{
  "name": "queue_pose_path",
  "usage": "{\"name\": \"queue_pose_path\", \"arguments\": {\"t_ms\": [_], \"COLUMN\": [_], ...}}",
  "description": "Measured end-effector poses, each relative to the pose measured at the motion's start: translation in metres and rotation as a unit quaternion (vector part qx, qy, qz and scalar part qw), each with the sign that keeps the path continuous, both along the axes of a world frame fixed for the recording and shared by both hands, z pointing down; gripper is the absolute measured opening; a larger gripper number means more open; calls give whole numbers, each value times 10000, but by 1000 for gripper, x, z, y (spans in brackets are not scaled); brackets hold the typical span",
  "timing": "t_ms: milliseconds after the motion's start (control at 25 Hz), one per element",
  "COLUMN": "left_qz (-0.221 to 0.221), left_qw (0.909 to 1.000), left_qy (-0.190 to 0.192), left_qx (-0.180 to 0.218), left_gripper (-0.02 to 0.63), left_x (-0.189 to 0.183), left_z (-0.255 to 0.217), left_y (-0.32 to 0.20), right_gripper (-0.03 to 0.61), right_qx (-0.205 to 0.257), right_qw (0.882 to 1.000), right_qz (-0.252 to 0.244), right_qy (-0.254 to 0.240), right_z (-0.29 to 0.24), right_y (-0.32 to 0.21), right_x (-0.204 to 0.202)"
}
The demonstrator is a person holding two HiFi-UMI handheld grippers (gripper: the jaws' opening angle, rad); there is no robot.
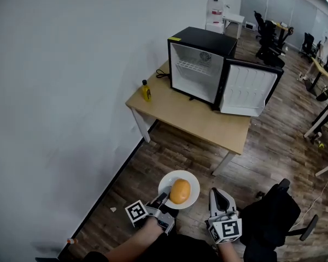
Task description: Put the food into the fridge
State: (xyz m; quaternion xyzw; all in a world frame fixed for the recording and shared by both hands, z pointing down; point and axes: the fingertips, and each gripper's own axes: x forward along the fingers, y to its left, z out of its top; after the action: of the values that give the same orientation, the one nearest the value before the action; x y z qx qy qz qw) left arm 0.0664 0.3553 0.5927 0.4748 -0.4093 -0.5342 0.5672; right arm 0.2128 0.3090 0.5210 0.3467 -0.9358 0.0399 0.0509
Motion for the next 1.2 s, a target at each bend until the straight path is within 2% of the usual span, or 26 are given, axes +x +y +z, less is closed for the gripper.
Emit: {"name": "queue_pose_path", "arguments": {"t_ms": [320, 440, 760, 1000, 1200], "left_qz": [210, 365, 673, 1004, 1074], "left_qw": [9996, 9988, 9973, 9943, 9939], "left_qy": [-201, -336, -275, -320, -207], "left_qx": [-2, 36, 102, 175, 116], "left_gripper": [21, 21, 21, 21, 21], "left_x": [-65, -92, -145, -155, -155], "left_z": [-5, -8, -11, -11, -3], "left_y": [-86, -123, -212, -246, -258], "right_gripper": [60, 60, 60, 60, 60], "right_qx": [-85, -76, -245, -240, -235], "right_qw": [9996, 9995, 9977, 9963, 9949], "right_qz": [252, 286, 606, 790, 930], "right_qy": [-85, 60, 180, 257, 317], "right_z": [-7, -3, 3, 7, 5], "right_y": [-100, -136, -220, -252, -266], "right_x": [-64, -90, -147, -167, -168]}}
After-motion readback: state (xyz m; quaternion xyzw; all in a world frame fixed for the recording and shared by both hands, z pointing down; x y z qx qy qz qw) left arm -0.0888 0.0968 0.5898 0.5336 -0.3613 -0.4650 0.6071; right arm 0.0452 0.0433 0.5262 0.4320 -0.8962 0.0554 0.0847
